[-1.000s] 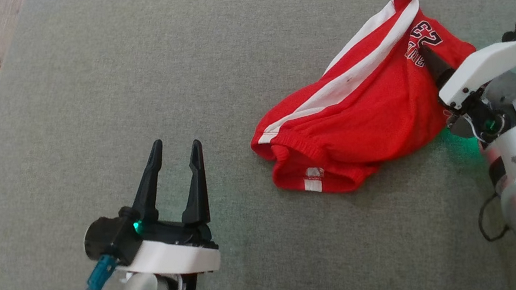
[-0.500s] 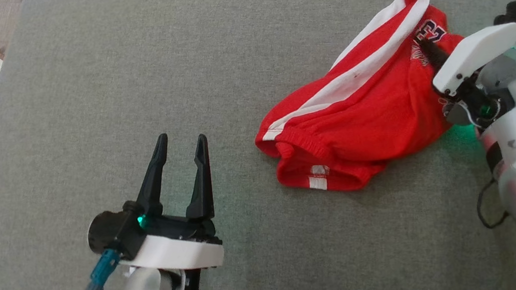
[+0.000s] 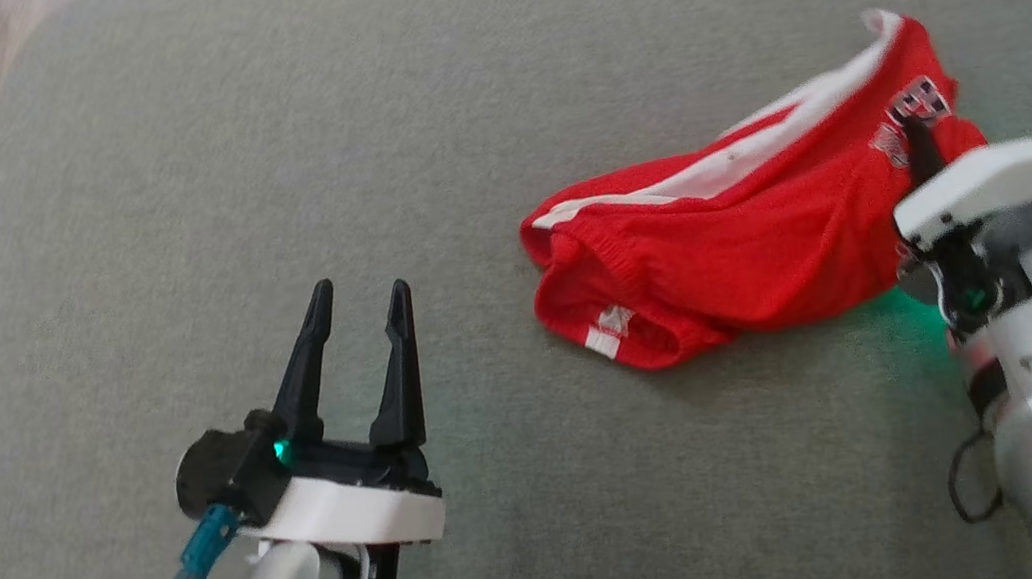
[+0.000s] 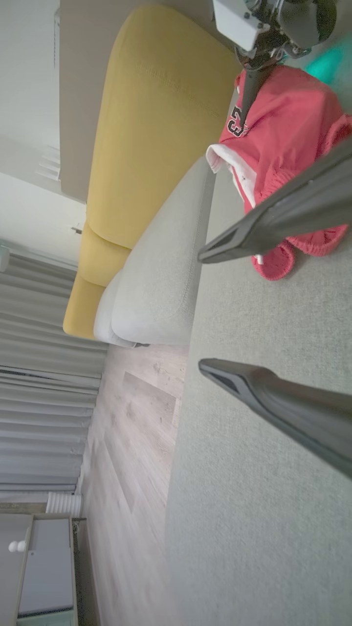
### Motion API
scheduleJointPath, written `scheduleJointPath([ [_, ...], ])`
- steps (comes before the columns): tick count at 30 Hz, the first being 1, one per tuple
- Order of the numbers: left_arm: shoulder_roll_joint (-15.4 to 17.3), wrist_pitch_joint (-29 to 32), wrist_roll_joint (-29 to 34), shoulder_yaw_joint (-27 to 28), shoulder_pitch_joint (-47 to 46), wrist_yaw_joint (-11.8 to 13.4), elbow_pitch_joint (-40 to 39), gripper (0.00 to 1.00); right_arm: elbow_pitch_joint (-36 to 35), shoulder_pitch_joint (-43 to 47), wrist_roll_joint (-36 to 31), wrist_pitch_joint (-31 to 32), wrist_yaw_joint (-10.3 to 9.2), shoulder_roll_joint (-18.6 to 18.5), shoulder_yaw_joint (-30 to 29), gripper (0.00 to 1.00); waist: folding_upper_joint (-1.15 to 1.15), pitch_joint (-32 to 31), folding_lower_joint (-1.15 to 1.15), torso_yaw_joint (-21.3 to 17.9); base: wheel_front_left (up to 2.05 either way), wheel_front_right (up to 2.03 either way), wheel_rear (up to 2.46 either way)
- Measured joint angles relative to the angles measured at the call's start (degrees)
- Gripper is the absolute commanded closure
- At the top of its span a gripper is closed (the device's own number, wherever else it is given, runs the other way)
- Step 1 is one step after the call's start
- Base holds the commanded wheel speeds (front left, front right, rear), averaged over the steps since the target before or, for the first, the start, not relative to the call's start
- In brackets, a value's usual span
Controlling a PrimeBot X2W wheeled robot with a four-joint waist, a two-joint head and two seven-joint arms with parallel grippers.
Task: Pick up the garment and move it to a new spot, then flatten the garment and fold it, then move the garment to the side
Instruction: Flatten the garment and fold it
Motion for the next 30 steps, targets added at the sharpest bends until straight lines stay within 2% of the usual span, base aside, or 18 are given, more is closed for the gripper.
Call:
scheduleJointPath([
  [7,0.01,0.00,0.01,0.47,2.92,0.00,0.13,0.00,-1.62,6.01,1.24,-5.08,0.00,0.41,-4.08,1.00,0.00,-3.63,-0.01,-3.28,0.00,0.00,0.00],
  [10,0.02,0.00,0.03,0.53,3.87,0.00,0.33,0.00,-1.96,8.79,3.68,-6.35,0.00,0.59,-4.59,1.00,0.00,-5.24,-0.01,-4.28,0.00,0.00,0.00],
  [13,0.05,0.00,0.10,0.90,4.67,0.00,0.31,0.00,-2.41,11.22,8.14,-6.79,0.00,0.73,-2.19,1.00,0.00,-6.49,-0.01,-5.18,0.00,0.00,0.00],
  [18,0.13,0.00,0.53,0.83,5.80,0.00,0.30,0.00,-2.90,14.10,11.84,-9.22,0.00,0.85,2.13,1.00,0.00,-7.58,-0.01,-5.91,0.00,0.00,0.00],
  [30,0.38,0.00,0.60,0.40,5.84,0.00,0.29,0.00,-6.37,14.60,17.44,-14.37,0.00,0.86,9.61,1.00,0.00,-7.48,0.00,-4.54,0.00,0.00,0.00],
])
